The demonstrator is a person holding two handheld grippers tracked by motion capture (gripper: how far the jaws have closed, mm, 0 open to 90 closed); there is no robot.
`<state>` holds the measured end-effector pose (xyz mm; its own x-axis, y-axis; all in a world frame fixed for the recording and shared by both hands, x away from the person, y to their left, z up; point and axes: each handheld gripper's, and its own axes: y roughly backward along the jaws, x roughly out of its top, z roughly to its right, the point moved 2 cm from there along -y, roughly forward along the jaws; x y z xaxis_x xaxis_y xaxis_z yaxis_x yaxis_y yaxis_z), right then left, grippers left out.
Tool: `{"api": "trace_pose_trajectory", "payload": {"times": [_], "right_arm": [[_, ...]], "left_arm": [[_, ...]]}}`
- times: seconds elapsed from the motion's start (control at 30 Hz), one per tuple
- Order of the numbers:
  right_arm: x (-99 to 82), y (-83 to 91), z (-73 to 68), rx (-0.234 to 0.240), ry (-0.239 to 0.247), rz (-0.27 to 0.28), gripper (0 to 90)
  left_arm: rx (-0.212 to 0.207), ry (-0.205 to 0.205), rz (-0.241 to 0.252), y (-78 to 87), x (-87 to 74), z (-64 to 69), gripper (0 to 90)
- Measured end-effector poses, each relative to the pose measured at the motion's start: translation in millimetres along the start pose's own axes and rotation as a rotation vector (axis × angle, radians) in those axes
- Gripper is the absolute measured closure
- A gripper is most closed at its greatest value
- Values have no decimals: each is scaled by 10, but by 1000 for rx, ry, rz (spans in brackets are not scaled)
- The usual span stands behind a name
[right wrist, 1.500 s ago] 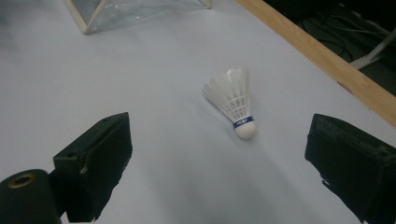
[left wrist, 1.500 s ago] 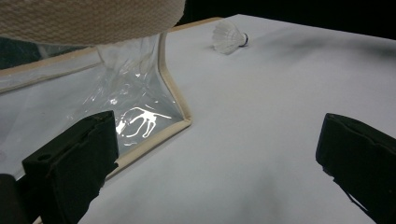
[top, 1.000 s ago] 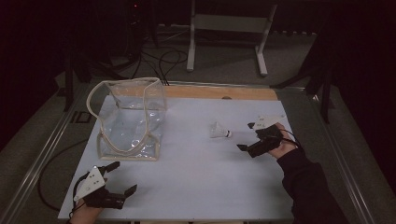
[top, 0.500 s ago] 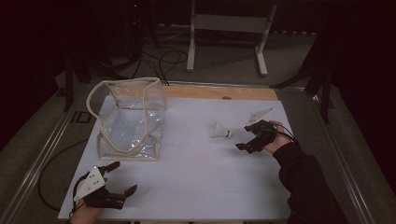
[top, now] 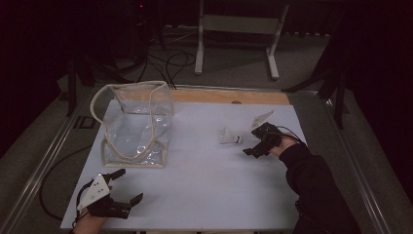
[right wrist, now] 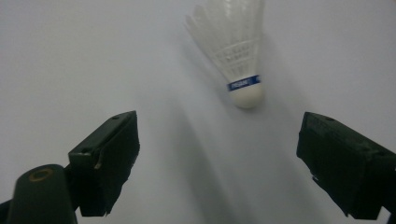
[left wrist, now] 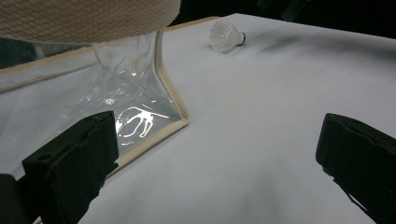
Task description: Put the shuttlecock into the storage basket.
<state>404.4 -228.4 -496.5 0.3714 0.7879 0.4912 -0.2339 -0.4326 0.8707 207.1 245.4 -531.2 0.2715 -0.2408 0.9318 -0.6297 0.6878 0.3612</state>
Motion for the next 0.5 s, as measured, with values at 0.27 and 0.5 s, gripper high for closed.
{"api": "trace_pose_trajectory", "payload": {"times": [0.27, 0.5], "right_arm": [[131, -41, 67, -21, 26, -12, 90], [164, -115, 123, -9, 55, -25, 84]], "left_arm": [[-4, -2, -1, 0, 0, 2, 4], [-6, -6, -3, -2, -4, 2, 4]]}}
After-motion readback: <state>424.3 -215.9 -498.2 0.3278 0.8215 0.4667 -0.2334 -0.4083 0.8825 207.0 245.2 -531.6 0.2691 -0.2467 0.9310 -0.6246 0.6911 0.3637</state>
